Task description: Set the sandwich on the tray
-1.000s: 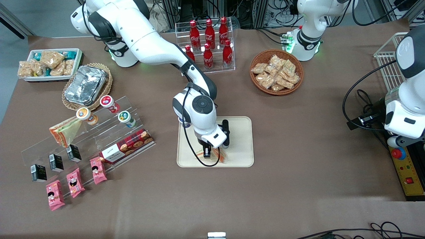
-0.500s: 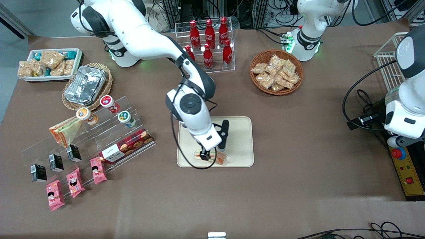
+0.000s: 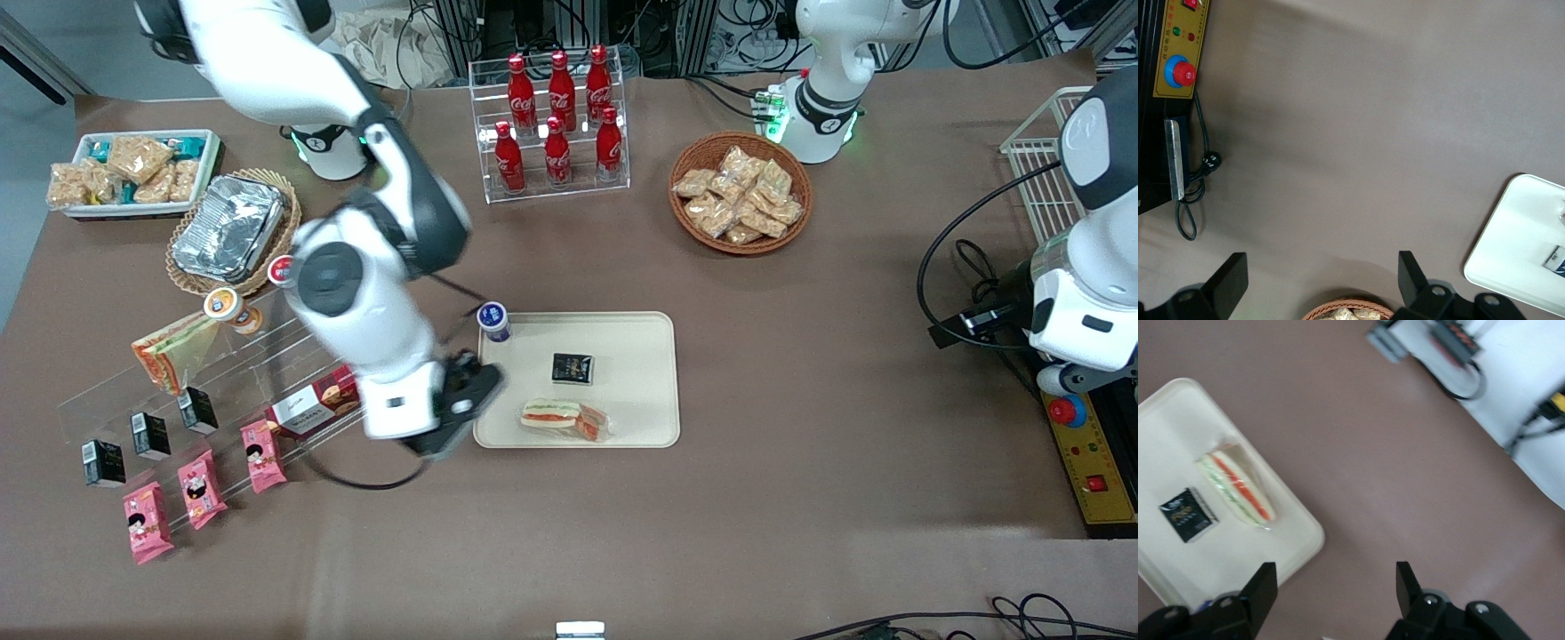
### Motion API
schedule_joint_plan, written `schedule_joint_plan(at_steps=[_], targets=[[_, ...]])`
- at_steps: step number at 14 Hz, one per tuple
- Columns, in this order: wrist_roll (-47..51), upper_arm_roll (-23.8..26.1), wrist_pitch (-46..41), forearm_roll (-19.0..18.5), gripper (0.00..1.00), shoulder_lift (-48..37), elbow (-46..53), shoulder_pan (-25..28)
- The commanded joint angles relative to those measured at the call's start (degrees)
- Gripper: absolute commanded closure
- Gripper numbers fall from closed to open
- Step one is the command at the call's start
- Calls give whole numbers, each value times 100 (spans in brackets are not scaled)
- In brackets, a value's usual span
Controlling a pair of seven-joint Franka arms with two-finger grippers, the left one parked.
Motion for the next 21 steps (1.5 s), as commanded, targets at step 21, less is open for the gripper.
schedule_joint_plan(at_steps=[21], targets=[[2327,-195,-2726,165,2,-1516,-99,-2781]])
